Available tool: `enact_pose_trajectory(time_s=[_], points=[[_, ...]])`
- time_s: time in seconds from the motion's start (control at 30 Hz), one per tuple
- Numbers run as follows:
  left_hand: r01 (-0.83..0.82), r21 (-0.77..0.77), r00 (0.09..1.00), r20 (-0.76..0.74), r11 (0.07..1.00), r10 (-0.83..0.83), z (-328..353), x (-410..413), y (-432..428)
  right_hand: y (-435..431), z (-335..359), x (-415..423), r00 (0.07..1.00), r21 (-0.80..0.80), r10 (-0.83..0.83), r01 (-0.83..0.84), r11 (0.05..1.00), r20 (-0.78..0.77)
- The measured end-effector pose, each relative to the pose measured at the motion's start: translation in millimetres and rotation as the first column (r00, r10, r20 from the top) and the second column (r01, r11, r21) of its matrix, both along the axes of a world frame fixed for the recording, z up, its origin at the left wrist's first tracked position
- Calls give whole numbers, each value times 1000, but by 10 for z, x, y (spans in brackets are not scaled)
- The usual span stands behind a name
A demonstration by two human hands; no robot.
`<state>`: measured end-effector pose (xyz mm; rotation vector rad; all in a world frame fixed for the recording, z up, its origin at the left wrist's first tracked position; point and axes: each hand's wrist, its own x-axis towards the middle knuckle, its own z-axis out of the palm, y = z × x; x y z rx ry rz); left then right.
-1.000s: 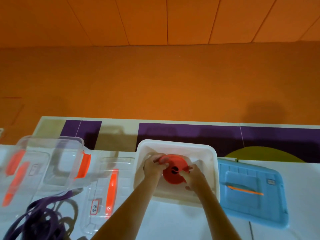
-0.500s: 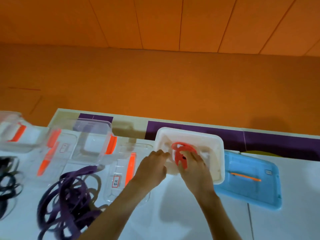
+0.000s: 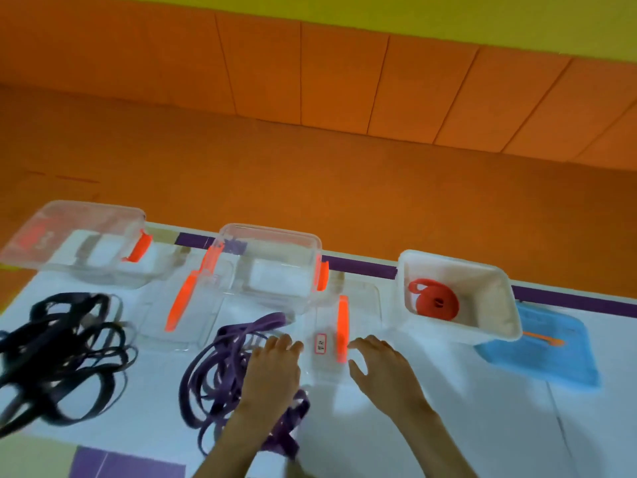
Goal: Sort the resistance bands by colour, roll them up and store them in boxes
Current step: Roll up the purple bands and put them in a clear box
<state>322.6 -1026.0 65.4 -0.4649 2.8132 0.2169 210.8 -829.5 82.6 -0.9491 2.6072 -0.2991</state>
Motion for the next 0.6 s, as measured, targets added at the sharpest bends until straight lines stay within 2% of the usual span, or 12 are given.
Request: enact_pose_trajectory(time_s=[0.1, 0.17, 0.23, 0.27, 0.33, 0.47, 0.53, 0.6], points=[[-79, 69, 996, -25, 994, 81, -80, 398, -414, -423, -96, 332, 996, 11, 19, -20, 1000, 83], [-136, 113, 989, -38, 984, 141, -159, 632, -632, -665, -212, 533, 960, 7, 53, -57, 998, 274], [-199, 153, 979, -10, 968, 203, -298, 835, -815, -890, -349, 741, 856, -17, 82, -86, 996, 511], [-232, 150, 973, 20, 961, 232, -375, 915, -886, -980, -427, 829, 813, -21, 85, -89, 996, 576], [-299, 136, 954, 76, 944, 291, -525, 1041, -990, -1108, -588, 967, 821, 0, 77, -93, 996, 566], [-472, 259, 882, 151, 843, 447, -750, 1233, -1232, -1308, -766, 1192, 918, 49, 38, -63, 997, 394], [-448, 353, 894, 150, 822, 423, -886, 1318, -1384, -1344, -815, 1281, 929, -35, -49, 67, 997, 366], [-370, 486, 920, 74, 792, 384, -1012, 1378, -1483, -1331, -839, 1312, 910, -81, -143, 188, 979, 389]])
